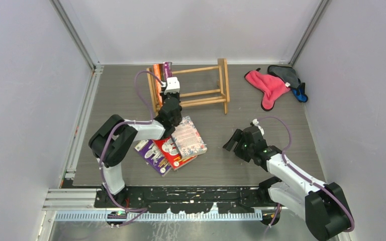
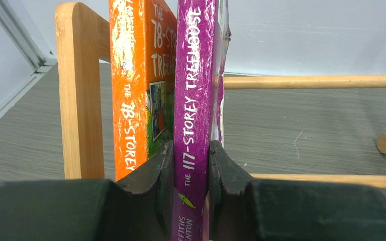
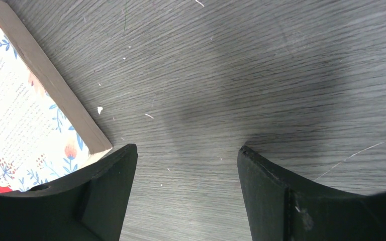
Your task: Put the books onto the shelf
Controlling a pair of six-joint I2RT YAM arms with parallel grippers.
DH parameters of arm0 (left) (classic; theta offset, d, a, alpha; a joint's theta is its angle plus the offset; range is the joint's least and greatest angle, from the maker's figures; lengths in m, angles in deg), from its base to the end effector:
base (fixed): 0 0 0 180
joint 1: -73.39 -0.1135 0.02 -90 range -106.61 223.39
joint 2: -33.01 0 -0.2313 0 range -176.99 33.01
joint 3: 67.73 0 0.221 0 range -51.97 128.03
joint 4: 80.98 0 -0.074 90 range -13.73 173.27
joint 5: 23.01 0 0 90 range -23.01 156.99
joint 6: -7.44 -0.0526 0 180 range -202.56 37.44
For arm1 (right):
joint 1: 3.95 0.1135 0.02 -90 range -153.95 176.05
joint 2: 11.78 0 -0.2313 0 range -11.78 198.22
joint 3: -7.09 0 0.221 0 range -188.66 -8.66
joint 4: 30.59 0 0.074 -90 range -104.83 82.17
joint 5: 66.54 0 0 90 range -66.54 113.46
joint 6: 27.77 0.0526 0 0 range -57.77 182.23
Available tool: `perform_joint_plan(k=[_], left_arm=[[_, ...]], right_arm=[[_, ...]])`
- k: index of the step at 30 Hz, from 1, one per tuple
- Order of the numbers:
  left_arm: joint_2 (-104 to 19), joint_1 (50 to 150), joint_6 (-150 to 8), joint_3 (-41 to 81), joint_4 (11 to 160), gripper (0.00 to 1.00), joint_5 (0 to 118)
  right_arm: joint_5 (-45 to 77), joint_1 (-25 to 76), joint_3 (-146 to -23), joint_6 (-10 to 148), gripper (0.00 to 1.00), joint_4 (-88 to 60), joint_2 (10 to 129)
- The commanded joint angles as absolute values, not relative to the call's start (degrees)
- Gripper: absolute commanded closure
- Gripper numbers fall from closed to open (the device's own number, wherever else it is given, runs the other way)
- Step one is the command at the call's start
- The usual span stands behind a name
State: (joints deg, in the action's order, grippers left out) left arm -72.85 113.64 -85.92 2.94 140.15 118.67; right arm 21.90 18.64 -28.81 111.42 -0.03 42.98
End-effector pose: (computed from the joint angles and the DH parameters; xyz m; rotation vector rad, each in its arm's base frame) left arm 0.3090 -0.2075 0.2197 -0.1693 1.4987 0.1440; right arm 0.1638 0.0697 0.1348 0.5681 2.4583 0.5747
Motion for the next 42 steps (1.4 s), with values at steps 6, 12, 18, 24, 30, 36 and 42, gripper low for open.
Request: perform_joint_plan(k=[6,12,18,24,30,36,42], left_arm=[[-73.2,112.8,-83.7,2.1,150.3,0.94,122.4],[-75.0,112.4,-82.8,2.5,150.2,0.89,123.2],[-75.6,112.5,-82.9,2.6,150.2,0.79,125.3],[-74.1,112.4,-82.8,1.9,149.9,0.66,126.5],[-72.0,112.7,-82.9,2.0,147.7,0.59,126.4],[-70.5,114.0,-83.5,2.6,146.3,0.59,126.1],[-68.7,115.7,-85.7,3.2,146.2,0.59,127.3]], right_arm=[[23.1,18.5,-29.8,109.6,0.22,1.7,43.7],[23.2,18.5,-29.3,109.6,0.22,2.1,43.2],[23.1,18.5,-29.1,109.5,0.22,2.3,43.1],[22.6,18.5,-29.4,109.5,0.22,1.5,44.3],[22.5,18.5,-30.0,109.5,0.22,1.7,44.3],[23.1,18.5,-29.4,110.0,0.22,3.1,41.5],[23.3,18.5,-29.2,110.0,0.22,4.7,39.0]])
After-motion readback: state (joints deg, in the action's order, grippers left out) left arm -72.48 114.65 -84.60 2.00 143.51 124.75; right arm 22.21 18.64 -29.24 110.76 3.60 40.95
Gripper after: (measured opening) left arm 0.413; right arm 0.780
